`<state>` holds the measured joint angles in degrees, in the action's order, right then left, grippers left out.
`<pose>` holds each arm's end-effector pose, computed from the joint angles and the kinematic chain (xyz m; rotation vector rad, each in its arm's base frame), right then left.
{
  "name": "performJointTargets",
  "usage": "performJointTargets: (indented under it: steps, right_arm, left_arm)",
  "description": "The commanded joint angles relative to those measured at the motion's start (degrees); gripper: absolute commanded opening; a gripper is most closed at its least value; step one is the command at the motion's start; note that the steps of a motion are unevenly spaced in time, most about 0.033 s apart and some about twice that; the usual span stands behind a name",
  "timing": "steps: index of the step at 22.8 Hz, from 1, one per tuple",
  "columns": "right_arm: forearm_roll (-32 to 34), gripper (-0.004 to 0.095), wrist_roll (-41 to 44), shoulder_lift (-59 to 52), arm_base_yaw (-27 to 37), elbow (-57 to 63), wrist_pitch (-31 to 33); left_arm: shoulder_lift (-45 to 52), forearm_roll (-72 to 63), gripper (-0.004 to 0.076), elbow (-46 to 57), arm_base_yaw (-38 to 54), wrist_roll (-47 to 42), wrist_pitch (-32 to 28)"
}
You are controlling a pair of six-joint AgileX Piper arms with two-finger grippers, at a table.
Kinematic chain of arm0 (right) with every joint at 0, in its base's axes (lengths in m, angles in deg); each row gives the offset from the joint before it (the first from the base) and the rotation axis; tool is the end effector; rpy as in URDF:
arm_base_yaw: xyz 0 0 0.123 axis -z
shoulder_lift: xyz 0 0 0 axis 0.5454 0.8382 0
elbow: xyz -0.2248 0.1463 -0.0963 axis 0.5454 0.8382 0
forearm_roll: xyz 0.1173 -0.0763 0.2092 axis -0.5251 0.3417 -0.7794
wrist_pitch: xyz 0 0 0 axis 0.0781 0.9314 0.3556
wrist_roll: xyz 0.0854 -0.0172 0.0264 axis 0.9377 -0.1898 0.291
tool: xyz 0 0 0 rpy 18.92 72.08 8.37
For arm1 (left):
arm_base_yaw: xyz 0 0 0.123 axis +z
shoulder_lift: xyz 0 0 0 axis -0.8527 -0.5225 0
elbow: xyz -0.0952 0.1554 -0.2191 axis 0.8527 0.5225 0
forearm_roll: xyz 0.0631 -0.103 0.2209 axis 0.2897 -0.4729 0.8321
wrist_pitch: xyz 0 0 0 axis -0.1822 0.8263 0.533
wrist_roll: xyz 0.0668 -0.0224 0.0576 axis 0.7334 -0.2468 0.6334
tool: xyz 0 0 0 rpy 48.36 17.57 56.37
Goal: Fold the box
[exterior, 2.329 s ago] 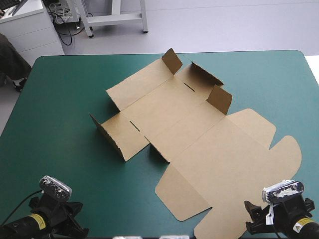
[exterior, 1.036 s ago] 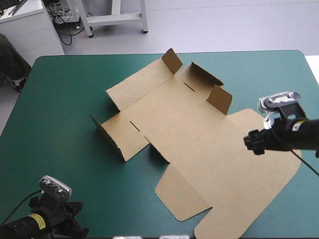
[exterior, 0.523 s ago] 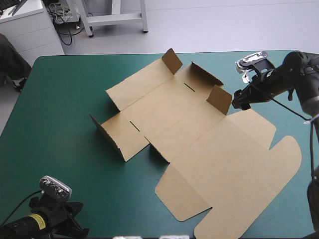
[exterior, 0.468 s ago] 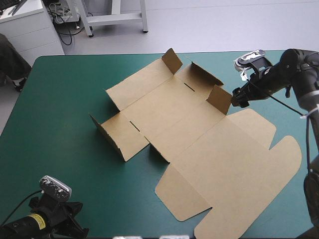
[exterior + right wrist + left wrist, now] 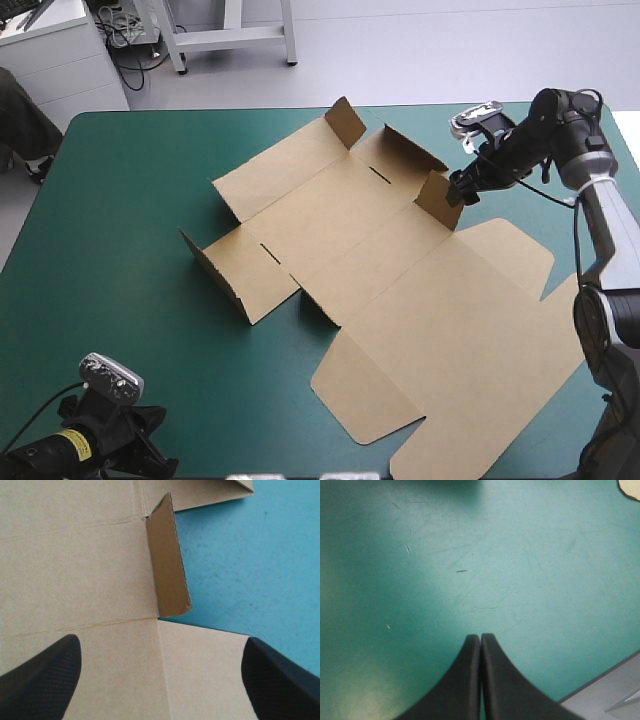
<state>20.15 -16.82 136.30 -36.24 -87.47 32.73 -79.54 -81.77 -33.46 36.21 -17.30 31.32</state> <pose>0.4080 0.0443 0.3282 -0.7870 2.5965 0.2050 0.0421 -0.0291 0.2574 0.5870 2.4221 -0.2955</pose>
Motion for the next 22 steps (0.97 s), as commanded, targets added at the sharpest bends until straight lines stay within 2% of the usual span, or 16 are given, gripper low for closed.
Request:
performJointTargets:
  steps: [1, 8, 12, 14, 22]
  right_arm:
    - [-1.9, 0.0806, -1.8, -0.4, -0.7, -3.0, 0.3]
    - [1.9, 0.0800, -2.9, 7.5, -5.4, -9.0, -0.3]
    - [2.8, 0.0717, -2.9, 10.7, -5.8, -10.9, -1.1]
    - [4.6, 0.0628, -2.9, 11.5, -5.8, -10.9, -0.9]
    - [6.8, 0.0114, -2.9, 11.7, -5.8, -10.9, -1.2]
  left_arm:
    - [-0.3, -0.6, -0.0032, -1.4, -0.1, -0.4, -2.5]
    - [-0.3, -0.6, -0.0032, -1.4, -0.1, -0.4, -2.5]
    - [-0.3, -0.6, -0.0032, -1.4, -0.1, -0.4, -2.5]
    - [-0.3, -0.6, -0.0032, -1.4, -0.1, -0.4, -2.5]
    - [-0.3, -0.6, -0.0032, -1.4, -0.1, -0.4, -2.5]
